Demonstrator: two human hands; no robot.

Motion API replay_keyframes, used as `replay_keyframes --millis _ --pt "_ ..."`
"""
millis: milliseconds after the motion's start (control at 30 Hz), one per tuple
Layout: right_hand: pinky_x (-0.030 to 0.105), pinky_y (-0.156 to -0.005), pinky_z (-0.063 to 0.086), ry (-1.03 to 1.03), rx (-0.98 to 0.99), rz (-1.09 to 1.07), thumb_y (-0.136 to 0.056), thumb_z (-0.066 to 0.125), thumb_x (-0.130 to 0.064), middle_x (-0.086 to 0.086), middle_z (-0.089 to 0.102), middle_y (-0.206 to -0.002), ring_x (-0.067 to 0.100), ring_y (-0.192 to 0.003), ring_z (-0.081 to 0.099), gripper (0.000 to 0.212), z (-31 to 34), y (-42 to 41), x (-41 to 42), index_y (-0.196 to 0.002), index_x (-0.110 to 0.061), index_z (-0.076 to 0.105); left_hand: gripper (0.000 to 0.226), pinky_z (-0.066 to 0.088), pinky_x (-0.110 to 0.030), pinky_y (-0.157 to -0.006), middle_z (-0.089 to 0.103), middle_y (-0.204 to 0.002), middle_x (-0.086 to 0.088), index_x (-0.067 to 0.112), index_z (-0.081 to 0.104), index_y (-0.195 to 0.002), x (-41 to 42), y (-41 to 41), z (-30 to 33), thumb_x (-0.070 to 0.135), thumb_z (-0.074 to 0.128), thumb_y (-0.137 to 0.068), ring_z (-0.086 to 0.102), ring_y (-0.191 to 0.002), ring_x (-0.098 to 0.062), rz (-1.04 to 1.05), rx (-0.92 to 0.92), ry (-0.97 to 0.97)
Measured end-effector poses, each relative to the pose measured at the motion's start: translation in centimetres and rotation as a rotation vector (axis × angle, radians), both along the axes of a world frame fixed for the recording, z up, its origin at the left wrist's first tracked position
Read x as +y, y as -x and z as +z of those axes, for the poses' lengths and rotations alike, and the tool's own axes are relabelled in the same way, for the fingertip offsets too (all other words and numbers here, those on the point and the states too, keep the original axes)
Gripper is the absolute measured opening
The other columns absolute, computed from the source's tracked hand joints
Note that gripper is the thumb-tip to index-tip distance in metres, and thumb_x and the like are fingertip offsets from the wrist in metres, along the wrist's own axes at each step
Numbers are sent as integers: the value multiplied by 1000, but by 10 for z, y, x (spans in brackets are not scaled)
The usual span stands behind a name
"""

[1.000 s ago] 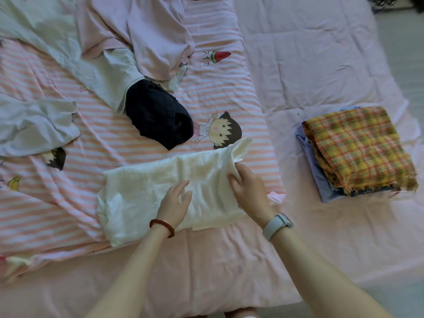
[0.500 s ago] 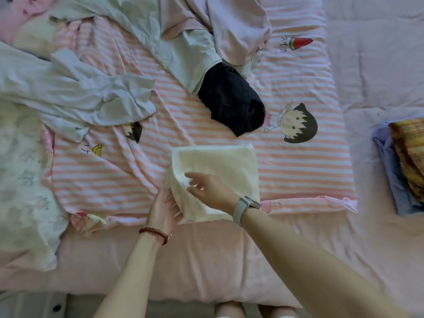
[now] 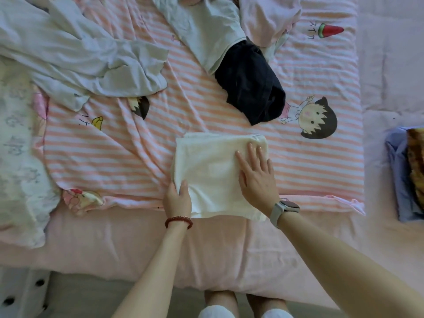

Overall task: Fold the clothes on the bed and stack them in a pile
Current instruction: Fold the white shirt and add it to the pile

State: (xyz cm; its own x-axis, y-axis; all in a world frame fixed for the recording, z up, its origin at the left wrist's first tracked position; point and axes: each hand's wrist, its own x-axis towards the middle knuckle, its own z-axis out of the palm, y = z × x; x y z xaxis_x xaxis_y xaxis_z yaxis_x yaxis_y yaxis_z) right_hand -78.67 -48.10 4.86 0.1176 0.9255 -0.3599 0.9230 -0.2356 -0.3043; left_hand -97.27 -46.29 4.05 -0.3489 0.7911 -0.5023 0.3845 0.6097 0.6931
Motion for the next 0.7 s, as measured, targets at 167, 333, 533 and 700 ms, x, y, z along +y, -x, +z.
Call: replay_keyframes --millis 167,333,533,700 --pt "49 -115 1 81 14 29 -99 26 -31 2 -14 -157 25 -144 -13 54 -13 4 5 -149 -33 6 11 33 -29 -68 63 -97 -14 5 53 -93 4 9 -4 15 50 -92 56 -92 -32 -54 78 1" --pt "50 -115 2 151 38 -12 -99 23 -34 -1 -15 -157 23 -143 -14 52 -15 -1 10 -148 -35 4 41 32 -34 -93 51 -126 -17 2 47 -127 21 -4 -11 23 52 -93 43 -118 -30 -270 216 -78" --pt "41 -113 19 -237 192 -246 -94 48 -15 16 22 -152 31 -140 20 51 -10 -5 -4 -142 -9 34 62 26 -47 -101 31 -145 -12 12 36 -139 30 -4 -19 36 60 -86 26 -132 -30 -266 475 -27" --pt "39 -86 47 -44 666 -773 -94 51 -25 9 57 -111 28 -102 54 25 -17 -15 -29 -116 -13 48 68 26 -42 -104 33 -141 -18 8 31 -142 31 -1 -20 35 60 -86 30 -129 -32 -169 337 10"
